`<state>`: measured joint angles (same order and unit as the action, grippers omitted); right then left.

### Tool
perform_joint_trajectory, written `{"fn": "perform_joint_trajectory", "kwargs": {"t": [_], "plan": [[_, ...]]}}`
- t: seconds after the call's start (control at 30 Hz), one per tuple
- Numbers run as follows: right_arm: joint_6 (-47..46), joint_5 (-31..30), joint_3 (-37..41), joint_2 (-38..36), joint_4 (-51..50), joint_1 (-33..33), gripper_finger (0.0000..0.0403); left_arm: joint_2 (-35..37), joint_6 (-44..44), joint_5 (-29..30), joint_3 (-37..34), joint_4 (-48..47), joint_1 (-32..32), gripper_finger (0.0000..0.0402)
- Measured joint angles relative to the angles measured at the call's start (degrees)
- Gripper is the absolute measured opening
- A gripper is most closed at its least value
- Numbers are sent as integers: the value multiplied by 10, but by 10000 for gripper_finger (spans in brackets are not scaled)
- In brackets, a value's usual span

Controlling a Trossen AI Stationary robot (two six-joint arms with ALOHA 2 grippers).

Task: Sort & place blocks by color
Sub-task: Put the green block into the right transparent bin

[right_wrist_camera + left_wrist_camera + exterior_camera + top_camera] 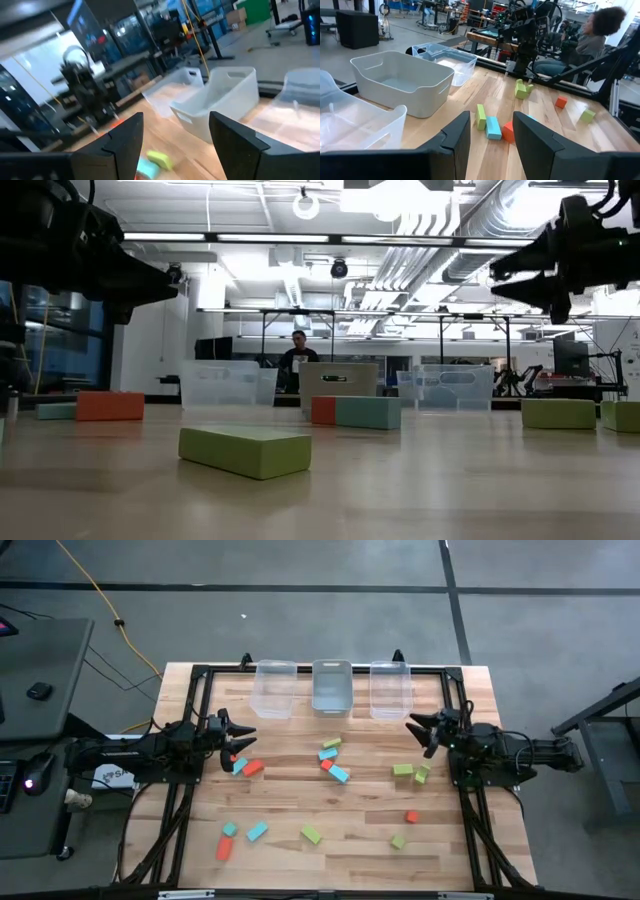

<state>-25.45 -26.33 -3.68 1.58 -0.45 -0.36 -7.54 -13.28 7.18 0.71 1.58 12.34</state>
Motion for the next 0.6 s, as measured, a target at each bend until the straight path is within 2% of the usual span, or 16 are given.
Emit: {"fn": "perform_joint_trajectory", "kwargs": {"t": [0.37, 0.6], "plan": [[28, -3, 0, 0, 149, 0, 217, 0, 0, 1, 0, 0, 0, 127], [34, -31, -20, 0, 141, 0, 231, 0, 0, 1, 0, 0, 0, 127]]}}
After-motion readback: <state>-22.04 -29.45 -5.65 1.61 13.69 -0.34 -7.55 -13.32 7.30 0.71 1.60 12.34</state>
